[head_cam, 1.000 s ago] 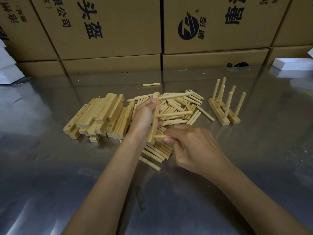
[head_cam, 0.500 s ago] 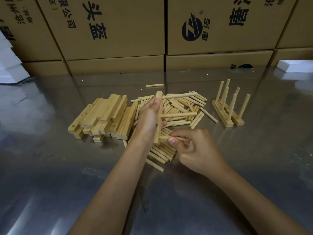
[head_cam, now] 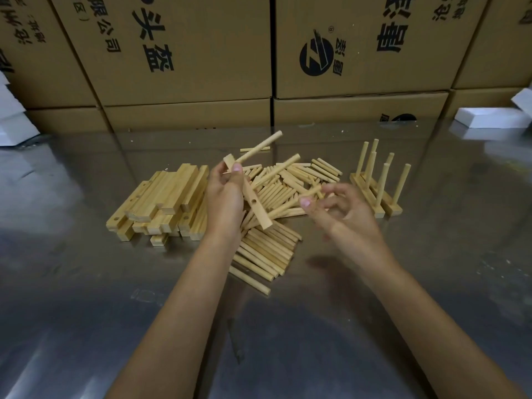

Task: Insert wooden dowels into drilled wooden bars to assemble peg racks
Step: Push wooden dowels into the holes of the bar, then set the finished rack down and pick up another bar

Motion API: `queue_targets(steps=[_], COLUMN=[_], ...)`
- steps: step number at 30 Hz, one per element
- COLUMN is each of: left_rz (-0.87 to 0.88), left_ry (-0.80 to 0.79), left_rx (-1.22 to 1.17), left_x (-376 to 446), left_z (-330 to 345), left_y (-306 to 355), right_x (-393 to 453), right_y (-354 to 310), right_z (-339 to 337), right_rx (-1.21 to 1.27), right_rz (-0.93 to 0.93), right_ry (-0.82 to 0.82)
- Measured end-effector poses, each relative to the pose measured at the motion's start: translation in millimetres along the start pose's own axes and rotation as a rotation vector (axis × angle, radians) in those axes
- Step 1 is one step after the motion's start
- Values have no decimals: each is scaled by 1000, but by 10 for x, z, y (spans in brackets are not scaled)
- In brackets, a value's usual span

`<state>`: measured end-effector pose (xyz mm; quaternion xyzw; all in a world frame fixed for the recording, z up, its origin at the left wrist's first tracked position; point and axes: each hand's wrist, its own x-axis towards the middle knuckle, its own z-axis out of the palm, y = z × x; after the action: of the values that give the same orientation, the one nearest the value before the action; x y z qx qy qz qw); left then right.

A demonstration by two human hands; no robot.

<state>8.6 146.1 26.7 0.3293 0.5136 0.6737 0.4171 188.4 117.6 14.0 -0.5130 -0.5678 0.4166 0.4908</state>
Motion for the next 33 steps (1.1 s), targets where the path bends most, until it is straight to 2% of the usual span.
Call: queue_targets(steps=[3,5,10,15,18,20,23,27,33], left_rz=[-61,-94,-178,-178,-164,-163,-164,-165,-159], left_ry=[-32,-77,-196,-260,-266,-263,-260,-255,-246], left_rx=[-167,-235,-253,18,47,59,70,78,120], left_x=[27,12,-24,-9,-18,-26,-41,-55,-61], left_z=[0,31,117,105,118,129,138,136,137], left_y=[-3,-24,-119,-205,-203,-196,-187,-168,-164], right_x=[-22,-45,54,231,313,344,363,365,397], right_y=[-13,7,63,177,304,398,469,485,523], right_z=[-4,30,-48,-306,-435,-497,-532,-530,-552], right_rx=[97,88,6,-6,-202,-361,-559,-761,-787], right_rz=[162,135,-30,-36,22,88,115,54,61], right_ry=[-199,-259,-11,297,537,632,638,635,568])
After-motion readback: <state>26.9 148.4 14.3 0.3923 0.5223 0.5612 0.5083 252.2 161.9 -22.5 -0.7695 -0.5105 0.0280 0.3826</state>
